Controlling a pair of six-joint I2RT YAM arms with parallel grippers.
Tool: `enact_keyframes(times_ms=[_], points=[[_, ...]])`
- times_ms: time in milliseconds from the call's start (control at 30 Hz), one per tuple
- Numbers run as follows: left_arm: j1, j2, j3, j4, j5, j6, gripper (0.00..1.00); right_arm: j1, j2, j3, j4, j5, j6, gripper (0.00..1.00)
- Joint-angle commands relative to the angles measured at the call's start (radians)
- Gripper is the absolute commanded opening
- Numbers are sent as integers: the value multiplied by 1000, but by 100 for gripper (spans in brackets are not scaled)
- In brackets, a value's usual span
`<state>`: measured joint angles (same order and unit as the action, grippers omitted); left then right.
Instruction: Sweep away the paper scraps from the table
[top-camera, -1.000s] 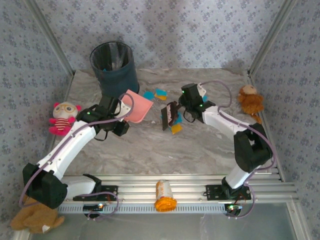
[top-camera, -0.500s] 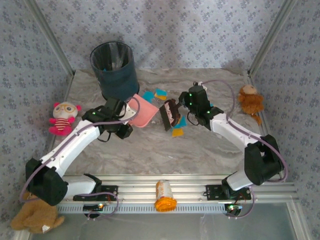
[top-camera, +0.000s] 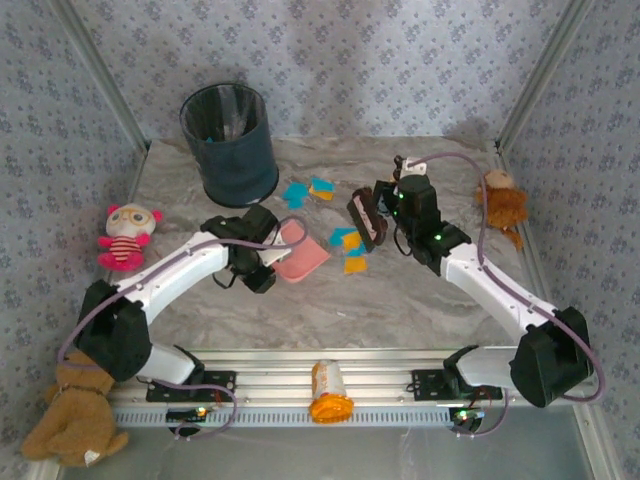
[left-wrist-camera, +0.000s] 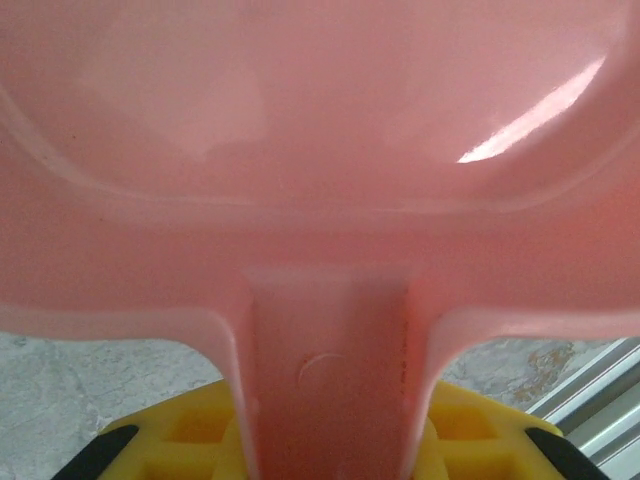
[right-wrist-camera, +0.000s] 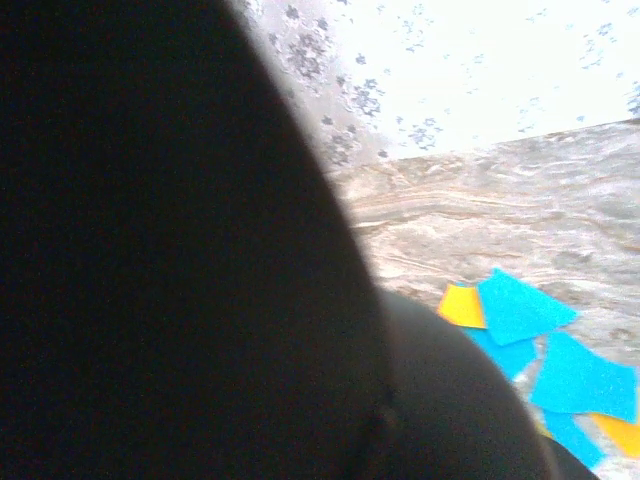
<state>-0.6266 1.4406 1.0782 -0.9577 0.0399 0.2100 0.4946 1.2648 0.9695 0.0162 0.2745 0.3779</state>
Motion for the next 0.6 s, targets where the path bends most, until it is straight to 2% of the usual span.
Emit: enact_keyframes(times_ms=[0, 200, 567], points=[[-21, 37, 39, -62, -12, 32, 0, -14, -23, -3, -47, 75, -125, 0], [-48, 122, 69, -84, -21, 35, 0, -17, -18, -29, -37, 148, -189, 0], [-93, 270, 157, -125, -56, 49, 0, -13, 9, -124, 138, 183, -215, 0]])
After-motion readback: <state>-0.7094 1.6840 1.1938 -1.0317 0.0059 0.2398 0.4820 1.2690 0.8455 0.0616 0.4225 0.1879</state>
